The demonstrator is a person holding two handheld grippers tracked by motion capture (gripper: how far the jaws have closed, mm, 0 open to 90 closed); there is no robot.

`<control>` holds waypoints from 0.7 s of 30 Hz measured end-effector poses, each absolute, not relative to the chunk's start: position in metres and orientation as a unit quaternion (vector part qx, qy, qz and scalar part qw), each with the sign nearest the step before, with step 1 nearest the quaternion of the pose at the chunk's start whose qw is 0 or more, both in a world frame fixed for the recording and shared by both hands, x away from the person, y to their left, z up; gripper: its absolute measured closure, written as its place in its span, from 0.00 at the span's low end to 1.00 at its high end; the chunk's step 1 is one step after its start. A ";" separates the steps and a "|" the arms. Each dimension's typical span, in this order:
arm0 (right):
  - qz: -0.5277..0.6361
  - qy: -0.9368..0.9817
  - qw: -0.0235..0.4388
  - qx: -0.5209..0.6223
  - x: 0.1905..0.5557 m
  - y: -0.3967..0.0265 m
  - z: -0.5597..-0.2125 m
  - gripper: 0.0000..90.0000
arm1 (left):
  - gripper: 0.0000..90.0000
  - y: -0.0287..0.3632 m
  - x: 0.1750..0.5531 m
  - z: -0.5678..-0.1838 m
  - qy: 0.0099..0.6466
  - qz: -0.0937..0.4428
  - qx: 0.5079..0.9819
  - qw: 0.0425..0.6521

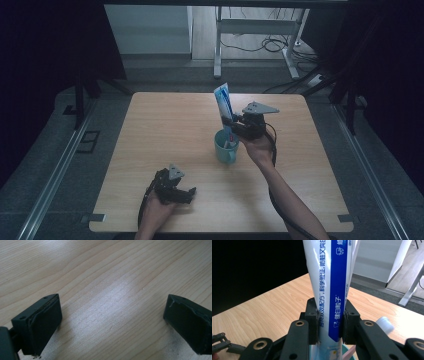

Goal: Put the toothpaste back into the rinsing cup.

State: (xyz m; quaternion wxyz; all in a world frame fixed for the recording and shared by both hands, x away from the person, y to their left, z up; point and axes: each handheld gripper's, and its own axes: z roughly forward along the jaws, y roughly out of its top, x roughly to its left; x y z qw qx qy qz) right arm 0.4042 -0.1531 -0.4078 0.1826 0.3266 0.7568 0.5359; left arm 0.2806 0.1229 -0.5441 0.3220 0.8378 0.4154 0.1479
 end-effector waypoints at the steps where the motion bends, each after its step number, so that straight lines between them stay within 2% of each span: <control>1: 0.535 0.758 0.182 0.326 0.404 -0.153 -0.409 0.80 | 0.02 0.123 0.281 -0.544 0.415 0.148 0.838 0.322; 21: 0.522 0.768 0.181 0.324 0.405 -0.143 -0.440 0.80 | 0.02 0.123 0.280 -0.544 0.413 0.147 0.839 0.323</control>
